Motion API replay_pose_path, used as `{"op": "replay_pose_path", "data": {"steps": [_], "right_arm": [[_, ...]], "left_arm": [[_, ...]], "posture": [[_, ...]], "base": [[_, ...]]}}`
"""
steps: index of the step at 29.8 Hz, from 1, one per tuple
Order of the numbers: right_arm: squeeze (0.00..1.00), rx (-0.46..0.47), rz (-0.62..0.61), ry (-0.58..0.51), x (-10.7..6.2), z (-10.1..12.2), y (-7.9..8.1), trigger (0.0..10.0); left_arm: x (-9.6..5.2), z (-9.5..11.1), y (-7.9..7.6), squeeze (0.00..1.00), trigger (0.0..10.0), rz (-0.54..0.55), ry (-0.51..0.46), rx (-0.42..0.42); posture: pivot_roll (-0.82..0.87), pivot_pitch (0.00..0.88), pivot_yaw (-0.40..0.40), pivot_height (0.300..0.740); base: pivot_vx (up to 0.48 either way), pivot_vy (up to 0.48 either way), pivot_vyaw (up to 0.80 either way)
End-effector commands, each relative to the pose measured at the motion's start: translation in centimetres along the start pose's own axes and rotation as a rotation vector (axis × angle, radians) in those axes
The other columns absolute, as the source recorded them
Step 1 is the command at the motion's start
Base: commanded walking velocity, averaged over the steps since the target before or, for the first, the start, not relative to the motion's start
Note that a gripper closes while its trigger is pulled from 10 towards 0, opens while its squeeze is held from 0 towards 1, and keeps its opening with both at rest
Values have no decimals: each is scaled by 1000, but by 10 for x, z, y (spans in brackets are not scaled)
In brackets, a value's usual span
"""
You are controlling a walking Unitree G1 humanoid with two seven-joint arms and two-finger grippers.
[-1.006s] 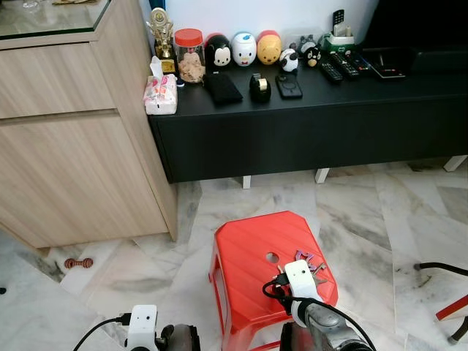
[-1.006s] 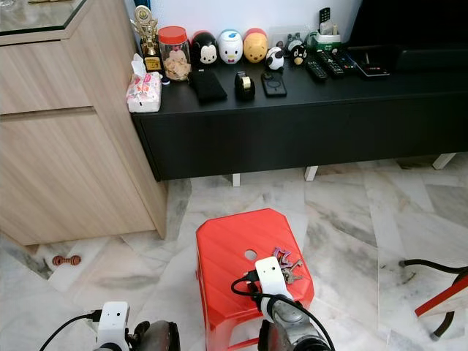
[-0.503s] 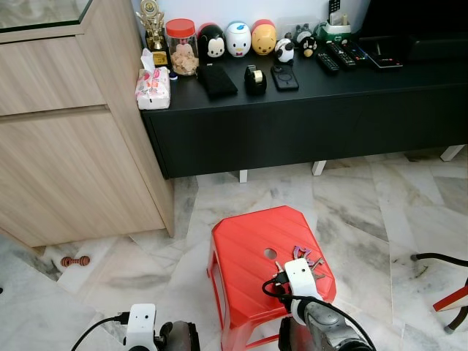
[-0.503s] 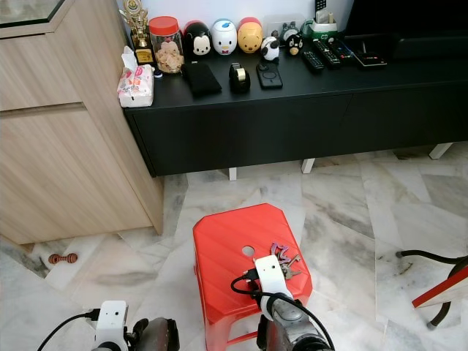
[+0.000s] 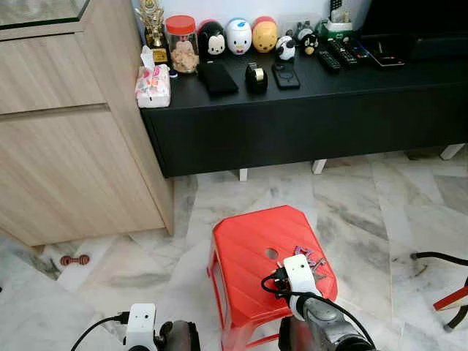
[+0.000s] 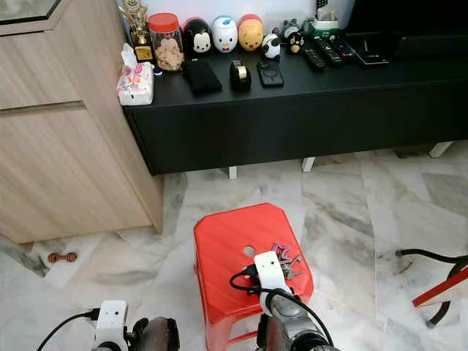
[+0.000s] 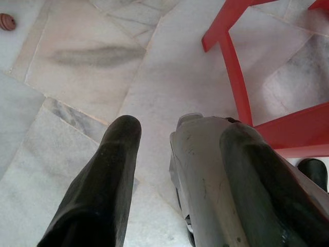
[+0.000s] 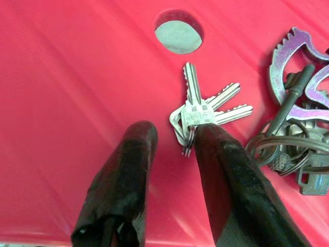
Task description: Hang keys on a hook
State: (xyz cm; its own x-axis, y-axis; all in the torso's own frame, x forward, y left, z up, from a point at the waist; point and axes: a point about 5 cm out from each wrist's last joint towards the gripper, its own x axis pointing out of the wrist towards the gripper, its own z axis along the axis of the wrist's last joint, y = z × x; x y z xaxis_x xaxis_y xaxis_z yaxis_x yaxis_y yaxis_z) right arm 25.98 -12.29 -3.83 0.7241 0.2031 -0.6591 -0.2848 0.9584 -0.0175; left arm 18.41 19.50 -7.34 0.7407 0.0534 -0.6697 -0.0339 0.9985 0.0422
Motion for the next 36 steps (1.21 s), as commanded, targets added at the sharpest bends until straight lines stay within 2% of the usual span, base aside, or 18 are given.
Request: {"op": "replay_pose_path", "data": {"steps": [1, 2, 3, 4, 5, 6, 7, 9, 10, 11, 33, 34, 35, 36], "right_arm": [[0, 1, 3, 15, 0, -4, 1, 8627], [0, 3, 4, 14, 0, -4, 1, 4745], [0, 4, 4, 14, 0, -4, 1, 4745], [0, 5, 4, 14, 0, -4, 1, 4157], [0, 4, 3, 14, 0, -4, 1, 1882], [0, 4, 2, 14, 0, -4, 1, 1059], [0, 4, 1, 14, 0, -4, 1, 1686], [0, 5, 0, 15, 0, -4, 1, 1686], [0, 5, -1, 14, 0, -4, 1, 4314], [0, 4, -3, 14, 0, -3, 1, 10000], [0, 2, -2, 14, 0, -2, 1, 10000], [0, 3, -2, 13, 0, -2, 1, 6980], [0, 3, -2, 13, 0, -2, 1, 6980], [0, 6, -3, 11, 0, -1, 1, 0]], "left_arm": [[-30, -73, -31, 0, 10000, -114, 289, 14], [-30, -73, -31, 0, 10000, -113, 289, 15], [-30, -73, -31, 0, 10000, -113, 289, 15], [-30, -73, -31, 0, 10000, -113, 288, 15], [-30, -73, -31, 0, 10000, -113, 288, 16], [-30, -73, -31, 0, 10000, -112, 289, 16], [-30, -73, -31, 0, 10000, -112, 289, 16], [-30, -73, -31, 0, 10000, -111, 289, 16], [-30, -73, -31, 0, 10000, -112, 289, 16], [-30, -73, -31, 0, 10000, -112, 289, 16], [-30, -73, -31, 0, 10000, -112, 289, 14], [-30, -73, -31, 0, 10000, -112, 290, 14], [-30, -73, -31, 0, 10000, -112, 290, 14], [-30, -73, -31, 0, 10000, -112, 290, 15]], "posture": [[124, 194, -97, 623], [124, 194, -97, 623], [124, 194, -97, 623], [124, 196, -97, 623], [124, 196, -97, 623], [125, 197, -97, 623], [124, 197, -97, 623], [124, 197, -97, 623], [125, 197, -97, 623], [126, 199, -97, 623], [130, 200, -98, 623], [129, 200, -98, 623], [129, 200, -98, 623], [129, 200, -98, 623]], "base": [[0, 0, 0], [0, 0, 0], [0, 0, 0], [0, 0, 0], [0, 0, 0], [0, 0, 0], [0, 0, 0], [0, 0, 0], [0, 0, 0], [0, 0, 0], [0, 0, 0], [0, 0, 0], [0, 0, 0], [0, 0, 0]]}}
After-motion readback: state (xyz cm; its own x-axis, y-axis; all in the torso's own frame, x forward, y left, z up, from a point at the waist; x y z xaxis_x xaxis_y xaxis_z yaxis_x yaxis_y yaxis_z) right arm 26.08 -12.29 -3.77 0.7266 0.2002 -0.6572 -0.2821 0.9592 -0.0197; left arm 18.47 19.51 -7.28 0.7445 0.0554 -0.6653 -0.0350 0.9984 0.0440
